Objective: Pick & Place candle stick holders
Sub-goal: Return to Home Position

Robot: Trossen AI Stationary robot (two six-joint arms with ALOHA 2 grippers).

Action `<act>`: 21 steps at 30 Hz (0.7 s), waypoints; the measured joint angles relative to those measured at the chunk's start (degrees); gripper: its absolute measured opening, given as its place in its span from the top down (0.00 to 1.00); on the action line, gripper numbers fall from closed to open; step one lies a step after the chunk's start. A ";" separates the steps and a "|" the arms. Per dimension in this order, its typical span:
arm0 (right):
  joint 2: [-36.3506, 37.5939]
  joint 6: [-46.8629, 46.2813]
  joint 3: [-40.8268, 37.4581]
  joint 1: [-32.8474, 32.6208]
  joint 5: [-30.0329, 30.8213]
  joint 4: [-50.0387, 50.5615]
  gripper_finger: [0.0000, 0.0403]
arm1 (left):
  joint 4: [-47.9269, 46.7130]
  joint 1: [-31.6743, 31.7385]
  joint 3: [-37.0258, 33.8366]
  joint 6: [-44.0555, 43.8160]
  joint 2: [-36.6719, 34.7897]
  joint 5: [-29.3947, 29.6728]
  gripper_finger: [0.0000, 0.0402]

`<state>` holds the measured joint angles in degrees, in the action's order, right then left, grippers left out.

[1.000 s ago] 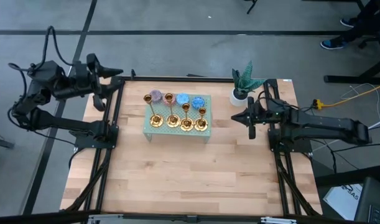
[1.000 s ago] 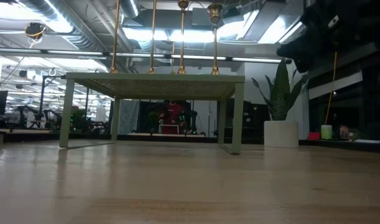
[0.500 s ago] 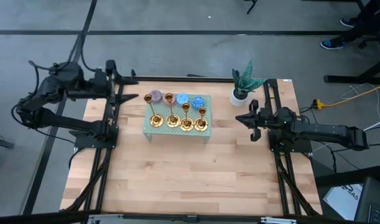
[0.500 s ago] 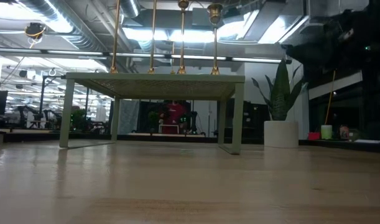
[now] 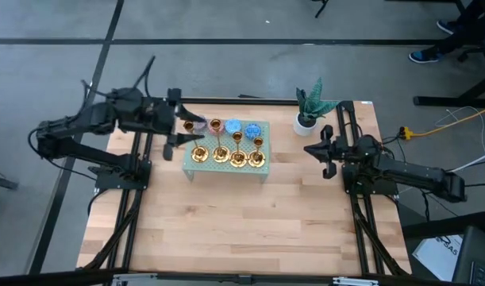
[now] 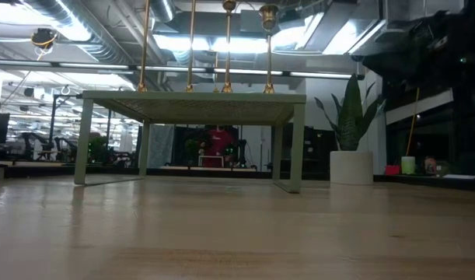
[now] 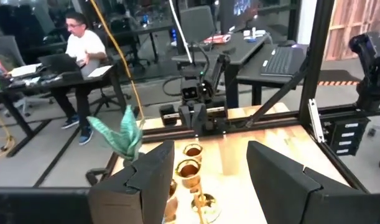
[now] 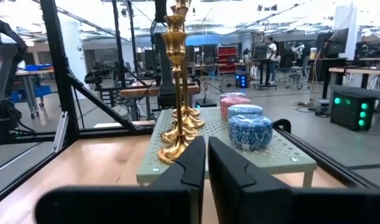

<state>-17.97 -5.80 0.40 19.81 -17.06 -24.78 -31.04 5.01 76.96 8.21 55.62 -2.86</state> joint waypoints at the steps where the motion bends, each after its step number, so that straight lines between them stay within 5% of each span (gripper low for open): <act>1: 0.18 0.00 0.00 0.27 -0.52 -0.05 0.94 | 2.37 -0.26 -1.98 0.04 -0.34 -0.04 0.50; 12: 0.56 -1.49 -0.02 1.82 -1.18 0.60 0.94 | 28.72 -0.87 -28.01 -0.02 -21.17 -8.36 0.50; 21: 0.54 -1.35 -0.02 1.80 -0.59 0.55 0.94 | 56.15 -2.40 -58.59 -10.79 -31.05 -4.63 0.50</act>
<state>-17.43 -7.16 0.38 21.61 -17.65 -24.23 25.11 2.61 18.37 -2.58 24.57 -7.49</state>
